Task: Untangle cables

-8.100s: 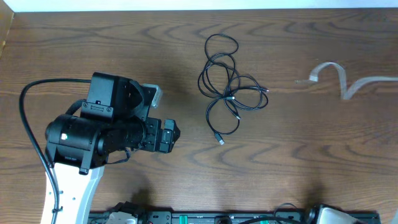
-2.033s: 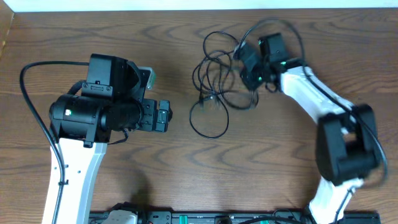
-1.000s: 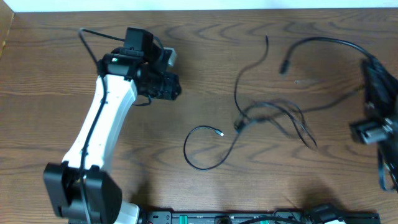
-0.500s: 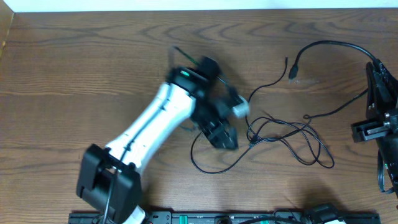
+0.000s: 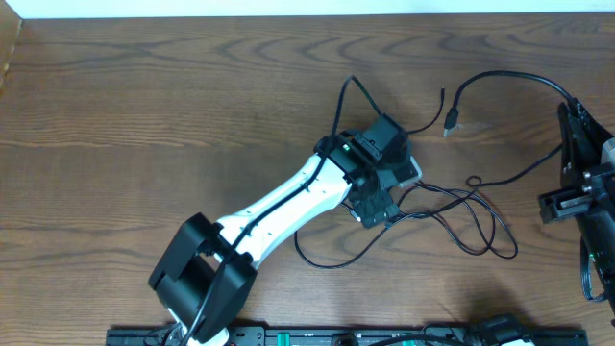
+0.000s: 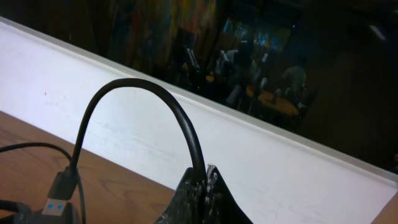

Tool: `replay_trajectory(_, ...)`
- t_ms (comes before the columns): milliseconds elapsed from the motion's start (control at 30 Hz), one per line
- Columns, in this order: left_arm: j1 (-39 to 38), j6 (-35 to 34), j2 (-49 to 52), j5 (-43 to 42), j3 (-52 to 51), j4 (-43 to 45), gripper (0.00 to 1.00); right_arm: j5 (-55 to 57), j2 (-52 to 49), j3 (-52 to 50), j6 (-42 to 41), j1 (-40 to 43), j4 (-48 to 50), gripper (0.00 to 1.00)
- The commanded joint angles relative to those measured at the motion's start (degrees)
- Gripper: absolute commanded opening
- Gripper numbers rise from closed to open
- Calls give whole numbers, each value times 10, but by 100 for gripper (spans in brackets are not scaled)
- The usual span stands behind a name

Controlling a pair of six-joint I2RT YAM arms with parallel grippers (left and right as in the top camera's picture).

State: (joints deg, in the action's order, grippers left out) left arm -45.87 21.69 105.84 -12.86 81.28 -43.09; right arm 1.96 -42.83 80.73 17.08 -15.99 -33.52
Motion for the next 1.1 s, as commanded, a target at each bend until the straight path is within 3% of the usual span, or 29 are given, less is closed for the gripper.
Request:
replay_trajectory(0,10,-81,24,54,-3,35,92,5,2,3,-8,-1,-3,1)
replay_trajectory(433,10,-115,92,-54,-3,76,92,5,2,3,-8,-1,-22,1)
replay_trajectory(500,9,-115,93,-54,-3,77,81,5,2,3,-8,-1,-26,1)
replay_trajectory(533,9,-115,93,-54,-3,79,63,5,2,3,-8,-1,-28,1)
replay_trajectory(567,10,-115,93,-53,-3,82,37,5,2,3,-8,-1,-30,1)
replay_trajectory(633,10,-105,93,-50,-3,88,13,5,2,3,-8,-1,-33,1)
replay_trajectory(667,10,-97,93,-37,-3,90,8,5,2,3,-8,-1,-35,1)
replay_trajectory(833,21,-95,91,85,-3,85,7,6,2,3,-8,-1,-45,1)
replay_trajectory(967,66,-101,71,110,1,54,7,7,3,3,-8,-1,-51,1)
replay_trajectory(1067,143,-170,36,110,9,27,7,7,3,3,-8,-1,-56,1)
